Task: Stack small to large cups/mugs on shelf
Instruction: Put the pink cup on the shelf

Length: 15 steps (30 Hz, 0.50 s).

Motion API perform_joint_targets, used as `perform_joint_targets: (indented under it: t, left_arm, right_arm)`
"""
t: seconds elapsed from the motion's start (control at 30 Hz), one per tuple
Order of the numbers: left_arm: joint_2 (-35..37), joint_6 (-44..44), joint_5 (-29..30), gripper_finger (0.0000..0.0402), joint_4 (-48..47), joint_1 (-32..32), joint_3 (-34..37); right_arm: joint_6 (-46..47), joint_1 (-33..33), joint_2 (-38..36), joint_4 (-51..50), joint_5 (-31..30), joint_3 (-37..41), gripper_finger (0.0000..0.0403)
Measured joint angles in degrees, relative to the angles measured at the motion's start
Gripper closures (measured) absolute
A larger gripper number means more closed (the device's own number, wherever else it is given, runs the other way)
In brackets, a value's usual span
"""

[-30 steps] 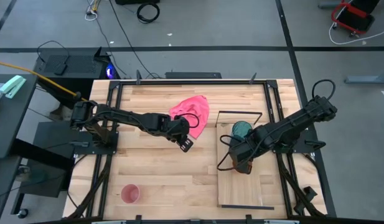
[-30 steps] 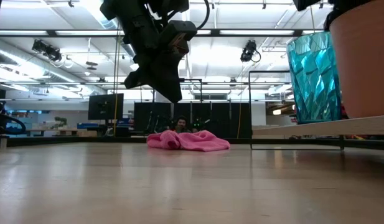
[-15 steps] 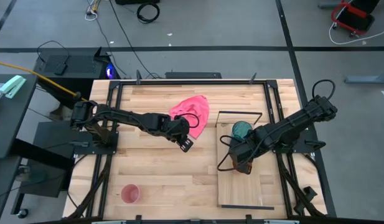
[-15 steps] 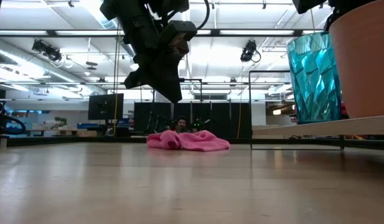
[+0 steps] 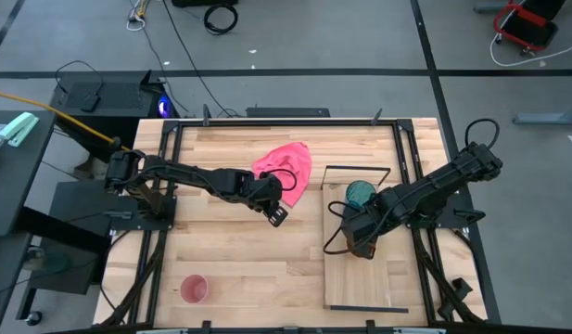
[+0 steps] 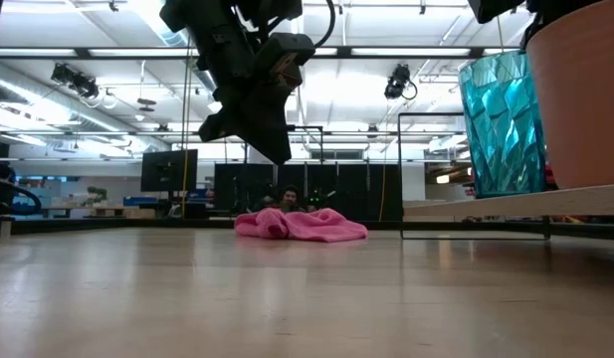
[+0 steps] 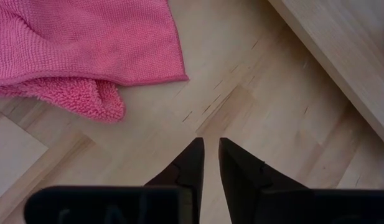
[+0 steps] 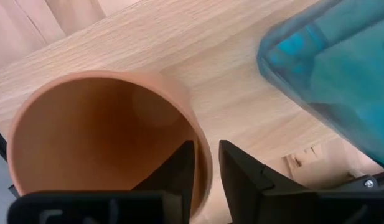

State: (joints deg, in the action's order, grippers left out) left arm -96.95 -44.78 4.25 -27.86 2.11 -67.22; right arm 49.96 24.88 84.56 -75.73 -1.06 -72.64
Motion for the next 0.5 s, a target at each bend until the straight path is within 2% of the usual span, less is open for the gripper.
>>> perform_joint_targets:
  t: [0.2, 0.5]
  left_arm:
    - [0.00, -0.02, 0.00, 0.0339, 0.00, -0.02, 0.00]
    - [0.00, -0.02, 0.00, 0.0345, 0.00, 0.00, 0.00]
  right_arm:
    - [2.43, 0.00, -3.40, -0.27, -0.14, 0.00, 0.0319]
    - [7.10, 0.03, -13.08, -0.21, -0.59, -0.02, 0.0319]
